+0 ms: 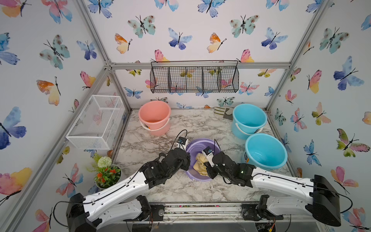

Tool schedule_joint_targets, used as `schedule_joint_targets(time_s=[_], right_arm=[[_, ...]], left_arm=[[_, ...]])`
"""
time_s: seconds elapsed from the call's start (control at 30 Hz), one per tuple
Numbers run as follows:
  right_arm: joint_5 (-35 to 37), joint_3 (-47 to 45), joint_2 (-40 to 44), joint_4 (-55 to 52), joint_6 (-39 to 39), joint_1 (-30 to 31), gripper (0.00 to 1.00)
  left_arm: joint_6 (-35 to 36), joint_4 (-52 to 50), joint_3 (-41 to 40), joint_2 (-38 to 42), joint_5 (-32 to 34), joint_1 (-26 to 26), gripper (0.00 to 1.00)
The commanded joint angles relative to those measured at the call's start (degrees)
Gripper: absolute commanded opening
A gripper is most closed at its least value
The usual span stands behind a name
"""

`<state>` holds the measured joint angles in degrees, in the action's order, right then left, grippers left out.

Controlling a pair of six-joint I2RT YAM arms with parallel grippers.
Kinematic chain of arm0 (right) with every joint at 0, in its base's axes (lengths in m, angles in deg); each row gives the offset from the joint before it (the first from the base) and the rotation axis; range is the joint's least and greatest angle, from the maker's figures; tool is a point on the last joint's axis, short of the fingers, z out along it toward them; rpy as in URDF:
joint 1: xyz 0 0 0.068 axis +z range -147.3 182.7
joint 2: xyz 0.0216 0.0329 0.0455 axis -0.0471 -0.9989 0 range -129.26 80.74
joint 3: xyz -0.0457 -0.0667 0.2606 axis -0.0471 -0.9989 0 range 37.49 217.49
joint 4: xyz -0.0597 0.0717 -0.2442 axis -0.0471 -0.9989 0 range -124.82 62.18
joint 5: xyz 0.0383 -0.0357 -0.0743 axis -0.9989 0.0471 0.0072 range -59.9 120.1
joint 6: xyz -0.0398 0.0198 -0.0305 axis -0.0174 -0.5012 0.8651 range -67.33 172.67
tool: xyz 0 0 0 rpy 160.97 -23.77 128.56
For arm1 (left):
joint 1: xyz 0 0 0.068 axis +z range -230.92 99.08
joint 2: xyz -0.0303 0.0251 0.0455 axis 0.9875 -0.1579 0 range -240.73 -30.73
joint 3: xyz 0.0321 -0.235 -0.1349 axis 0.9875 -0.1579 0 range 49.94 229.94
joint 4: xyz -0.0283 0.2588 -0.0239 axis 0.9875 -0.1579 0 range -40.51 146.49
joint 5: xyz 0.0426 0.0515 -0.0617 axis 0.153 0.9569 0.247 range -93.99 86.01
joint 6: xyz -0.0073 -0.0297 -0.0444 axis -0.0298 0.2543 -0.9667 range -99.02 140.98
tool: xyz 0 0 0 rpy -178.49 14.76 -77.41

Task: Wipe the inside of the bucket with a cloth
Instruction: Wipe the dirt from the inside of the bucket.

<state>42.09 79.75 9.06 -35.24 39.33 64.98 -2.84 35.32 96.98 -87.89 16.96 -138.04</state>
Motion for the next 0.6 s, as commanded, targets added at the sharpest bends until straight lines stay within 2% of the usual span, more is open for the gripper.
schedule_joint_targets(time_s=[0.0, 0.13, 0.4, 0.57], right_arm=[[0.0, -0.35, -2.9, 5.37, 10.33, 0.3, 0.02], [0.06, 1.43, -7.54, 8.15, 20.47, 0.3, 0.02], [6.65, 8.81, -19.07, 10.57, 40.61, 0.3, 0.02], [13.29, 6.85, -21.68, 20.91, 53.6, 0.3, 0.02]], left_arm=[[-0.44, 1.35, 1.29, -0.49, 0.24, -0.29, 0.0], [-0.53, 1.27, 1.22, -0.1, -0.34, -0.36, 0.0], [-0.49, 0.36, 1.73, 0.74, -0.86, -0.63, 0.0], [-0.87, -0.12, 1.48, 1.58, -1.43, -0.78, 0.0]])
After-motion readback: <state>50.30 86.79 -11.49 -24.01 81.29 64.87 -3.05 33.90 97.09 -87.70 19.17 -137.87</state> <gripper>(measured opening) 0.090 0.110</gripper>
